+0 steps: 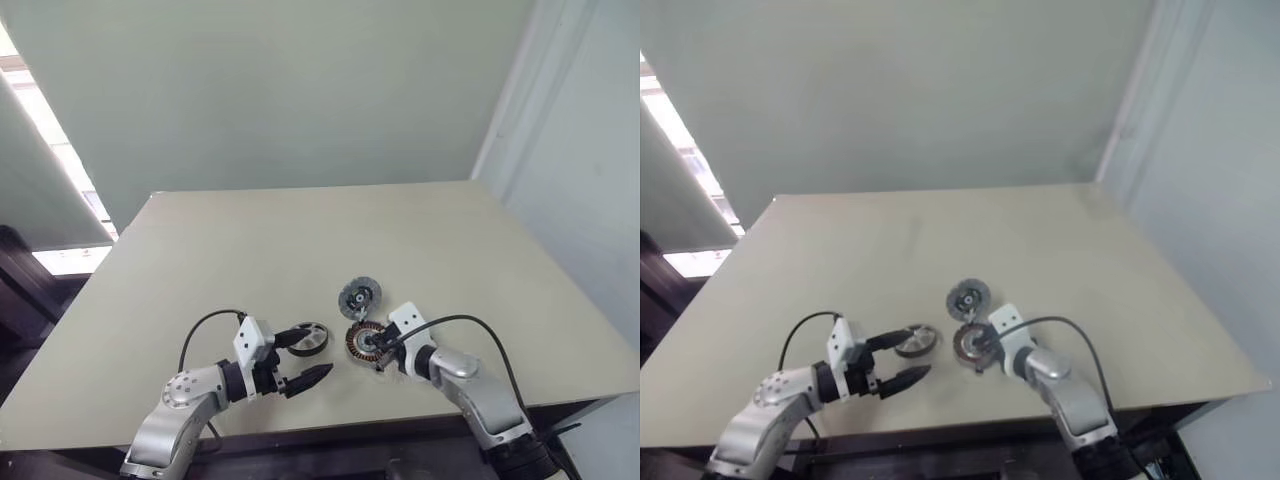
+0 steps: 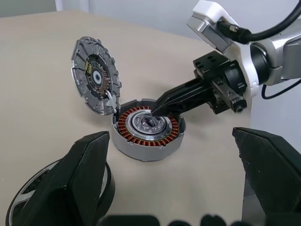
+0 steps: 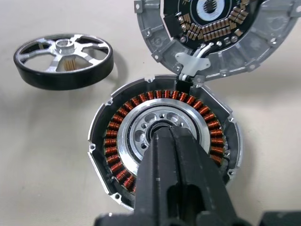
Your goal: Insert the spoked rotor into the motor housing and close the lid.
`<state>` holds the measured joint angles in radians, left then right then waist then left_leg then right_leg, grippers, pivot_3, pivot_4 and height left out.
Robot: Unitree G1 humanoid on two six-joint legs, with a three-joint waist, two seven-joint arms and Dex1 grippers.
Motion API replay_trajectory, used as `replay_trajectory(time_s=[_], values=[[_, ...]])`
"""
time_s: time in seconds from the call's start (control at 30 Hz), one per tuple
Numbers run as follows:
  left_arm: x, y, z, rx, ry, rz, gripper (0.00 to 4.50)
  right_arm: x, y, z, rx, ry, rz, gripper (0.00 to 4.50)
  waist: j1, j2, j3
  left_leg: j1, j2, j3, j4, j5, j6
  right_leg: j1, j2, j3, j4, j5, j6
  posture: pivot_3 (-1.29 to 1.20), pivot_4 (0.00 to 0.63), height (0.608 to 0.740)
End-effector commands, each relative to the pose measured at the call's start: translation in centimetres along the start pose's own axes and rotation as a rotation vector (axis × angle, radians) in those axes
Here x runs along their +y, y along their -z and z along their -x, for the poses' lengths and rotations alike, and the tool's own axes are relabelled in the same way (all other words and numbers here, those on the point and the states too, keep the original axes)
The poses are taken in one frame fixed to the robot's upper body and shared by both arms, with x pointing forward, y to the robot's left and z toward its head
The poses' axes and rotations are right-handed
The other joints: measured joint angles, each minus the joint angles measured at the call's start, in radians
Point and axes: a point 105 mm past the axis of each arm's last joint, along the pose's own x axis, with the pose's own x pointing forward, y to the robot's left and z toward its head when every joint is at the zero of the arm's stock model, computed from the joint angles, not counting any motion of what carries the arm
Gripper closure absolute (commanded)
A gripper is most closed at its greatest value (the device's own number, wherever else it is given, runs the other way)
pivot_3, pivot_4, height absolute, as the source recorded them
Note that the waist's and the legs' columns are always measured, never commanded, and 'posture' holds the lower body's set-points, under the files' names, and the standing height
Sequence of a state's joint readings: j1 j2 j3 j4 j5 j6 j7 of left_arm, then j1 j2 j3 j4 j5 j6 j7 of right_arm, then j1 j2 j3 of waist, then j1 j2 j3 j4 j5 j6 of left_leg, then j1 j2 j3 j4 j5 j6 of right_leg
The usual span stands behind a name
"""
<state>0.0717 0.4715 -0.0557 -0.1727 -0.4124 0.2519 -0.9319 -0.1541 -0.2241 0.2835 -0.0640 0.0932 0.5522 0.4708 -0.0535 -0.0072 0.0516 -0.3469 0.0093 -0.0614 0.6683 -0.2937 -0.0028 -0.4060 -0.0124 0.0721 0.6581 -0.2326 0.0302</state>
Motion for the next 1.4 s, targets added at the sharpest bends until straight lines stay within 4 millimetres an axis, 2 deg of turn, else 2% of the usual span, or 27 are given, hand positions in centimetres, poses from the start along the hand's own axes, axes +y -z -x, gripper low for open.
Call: replay_trajectory(time_s=[0.03,0.43,0.93,1.3,1.4], values=[[-0.3,-1.4,-0.2,-0.042,0.015,-0.040,0.00,-0.1,-1.6,-0.2,-0.048,0.008,0.037,4.47,0.000,0.000,0.000,0.000,0.000,0.000,0.000,0.000,0.000,0.000,0.000,0.000,0.000,0.000,0.000,0.00,0.000,0.740],[-0.3,-1.3,0.0,-0.040,0.007,-0.038,0.00,0.2,-1.9,-1.2,-0.054,0.005,0.051,4.47,0.000,0.000,0.000,0.000,0.000,0.000,0.000,0.000,0.000,0.000,0.000,0.000,0.000,0.000,0.000,0.00,0.000,0.740],[-0.5,-1.2,-0.1,-0.042,0.008,-0.032,0.00,-0.1,-0.7,-2.1,0.012,0.025,0.096,4.47,0.000,0.000,0.000,0.000,0.000,0.000,0.000,0.000,0.000,0.000,0.000,0.000,0.000,0.001,0.002,0.00,0.000,0.740],[-0.5,-1.1,-0.2,-0.040,0.013,-0.030,0.00,-0.9,-3.7,-0.4,-0.091,0.038,0.063,4.47,0.000,0.000,0.000,-0.001,0.000,0.000,0.000,0.000,0.000,0.000,0.000,0.000,0.000,0.001,0.002,0.00,0.000,0.740],[-0.5,-1.0,-0.2,-0.040,0.017,-0.030,0.00,-0.8,-4.0,0.0,-0.093,0.033,0.067,4.47,0.000,0.000,0.000,-0.001,0.000,0.000,0.000,0.000,0.000,0.000,0.000,0.000,0.000,0.001,0.002,0.00,0.000,0.740]])
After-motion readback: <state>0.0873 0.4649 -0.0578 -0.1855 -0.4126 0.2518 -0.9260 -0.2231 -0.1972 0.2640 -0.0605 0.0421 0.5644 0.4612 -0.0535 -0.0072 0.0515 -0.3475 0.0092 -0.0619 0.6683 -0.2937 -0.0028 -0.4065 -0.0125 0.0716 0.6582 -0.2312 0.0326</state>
